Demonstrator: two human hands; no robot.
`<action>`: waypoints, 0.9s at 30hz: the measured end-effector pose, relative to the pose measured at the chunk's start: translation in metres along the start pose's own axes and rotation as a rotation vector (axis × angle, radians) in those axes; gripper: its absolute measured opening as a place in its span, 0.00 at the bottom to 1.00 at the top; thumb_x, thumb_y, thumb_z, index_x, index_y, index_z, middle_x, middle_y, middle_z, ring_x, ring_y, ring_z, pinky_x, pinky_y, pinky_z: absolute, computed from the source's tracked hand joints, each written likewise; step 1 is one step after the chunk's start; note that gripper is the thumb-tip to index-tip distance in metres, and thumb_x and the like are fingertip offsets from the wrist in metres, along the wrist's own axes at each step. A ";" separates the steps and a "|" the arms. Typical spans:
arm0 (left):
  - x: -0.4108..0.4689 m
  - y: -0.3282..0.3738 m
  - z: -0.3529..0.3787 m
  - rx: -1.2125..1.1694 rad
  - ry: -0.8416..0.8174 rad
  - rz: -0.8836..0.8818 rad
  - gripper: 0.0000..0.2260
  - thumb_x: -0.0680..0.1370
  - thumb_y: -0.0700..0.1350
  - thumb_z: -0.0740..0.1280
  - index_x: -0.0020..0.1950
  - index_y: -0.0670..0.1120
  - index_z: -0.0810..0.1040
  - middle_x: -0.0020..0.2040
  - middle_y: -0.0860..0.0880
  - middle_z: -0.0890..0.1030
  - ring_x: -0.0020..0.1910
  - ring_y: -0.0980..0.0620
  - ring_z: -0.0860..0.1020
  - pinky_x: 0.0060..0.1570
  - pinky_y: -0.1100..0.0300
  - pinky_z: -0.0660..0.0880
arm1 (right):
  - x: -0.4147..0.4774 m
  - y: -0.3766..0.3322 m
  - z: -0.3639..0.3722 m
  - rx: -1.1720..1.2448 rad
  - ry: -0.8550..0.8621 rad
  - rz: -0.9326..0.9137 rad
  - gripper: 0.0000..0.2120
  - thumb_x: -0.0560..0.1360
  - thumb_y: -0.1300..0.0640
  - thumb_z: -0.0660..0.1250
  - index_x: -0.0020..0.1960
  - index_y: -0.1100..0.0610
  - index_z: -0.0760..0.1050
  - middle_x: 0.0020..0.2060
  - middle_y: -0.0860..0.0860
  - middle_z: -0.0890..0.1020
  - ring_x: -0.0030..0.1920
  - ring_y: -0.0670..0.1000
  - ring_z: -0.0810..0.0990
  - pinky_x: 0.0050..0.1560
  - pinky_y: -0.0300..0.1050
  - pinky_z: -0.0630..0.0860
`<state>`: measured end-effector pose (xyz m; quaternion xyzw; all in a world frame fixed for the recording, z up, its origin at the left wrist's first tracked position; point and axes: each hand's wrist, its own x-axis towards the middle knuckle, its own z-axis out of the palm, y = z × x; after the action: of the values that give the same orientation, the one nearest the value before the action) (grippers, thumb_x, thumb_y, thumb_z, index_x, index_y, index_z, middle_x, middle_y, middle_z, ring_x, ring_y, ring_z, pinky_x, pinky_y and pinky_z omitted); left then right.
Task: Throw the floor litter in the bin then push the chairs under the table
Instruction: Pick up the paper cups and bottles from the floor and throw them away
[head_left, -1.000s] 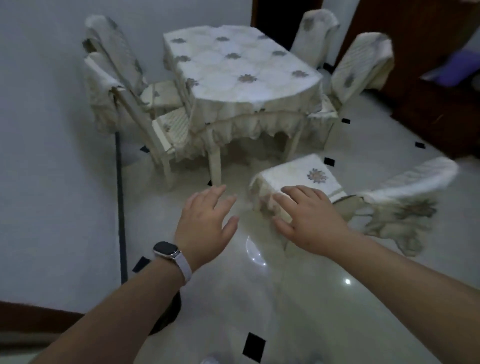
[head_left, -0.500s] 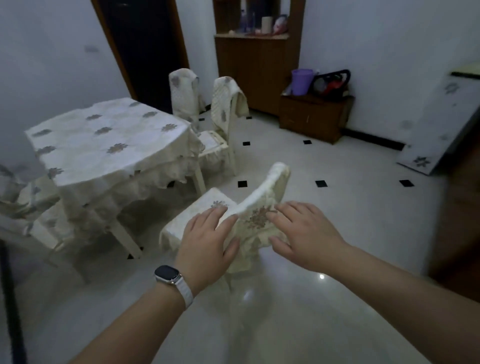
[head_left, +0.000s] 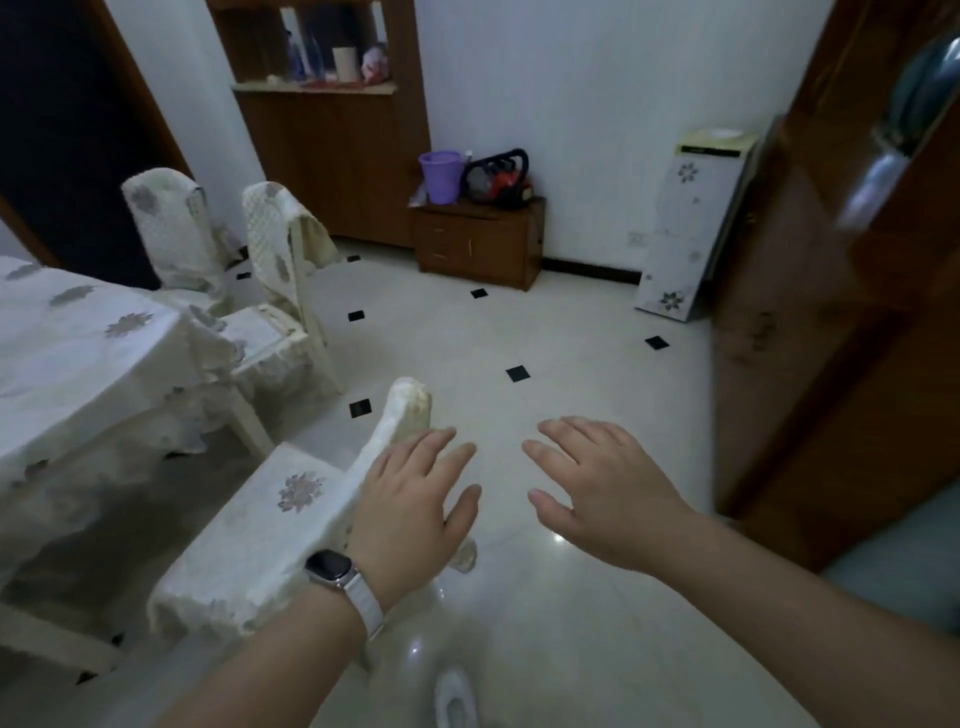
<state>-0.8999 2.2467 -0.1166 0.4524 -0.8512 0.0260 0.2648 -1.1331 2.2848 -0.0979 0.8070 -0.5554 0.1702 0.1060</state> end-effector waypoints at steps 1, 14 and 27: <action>0.014 -0.005 0.012 -0.021 -0.010 0.013 0.18 0.77 0.55 0.62 0.63 0.49 0.79 0.64 0.47 0.79 0.63 0.44 0.76 0.61 0.47 0.73 | 0.006 0.012 0.003 -0.028 -0.021 0.020 0.23 0.75 0.43 0.58 0.61 0.56 0.79 0.59 0.55 0.80 0.59 0.58 0.78 0.59 0.53 0.74; 0.222 -0.100 0.093 -0.133 -0.004 0.154 0.19 0.77 0.56 0.60 0.64 0.50 0.78 0.64 0.49 0.79 0.64 0.46 0.75 0.63 0.50 0.70 | 0.160 0.111 0.035 -0.194 -0.014 0.255 0.23 0.76 0.43 0.58 0.63 0.54 0.77 0.61 0.53 0.79 0.61 0.56 0.77 0.58 0.51 0.74; 0.347 -0.133 0.177 -0.106 -0.071 0.135 0.20 0.77 0.56 0.60 0.64 0.48 0.79 0.63 0.48 0.79 0.63 0.44 0.76 0.62 0.47 0.72 | 0.251 0.242 0.108 -0.108 0.020 0.268 0.23 0.76 0.43 0.57 0.63 0.54 0.77 0.62 0.54 0.78 0.60 0.56 0.76 0.60 0.52 0.73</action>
<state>-1.0279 1.8556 -0.1301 0.3800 -0.8887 -0.0173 0.2558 -1.2607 1.9429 -0.1030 0.7171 -0.6654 0.1606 0.1311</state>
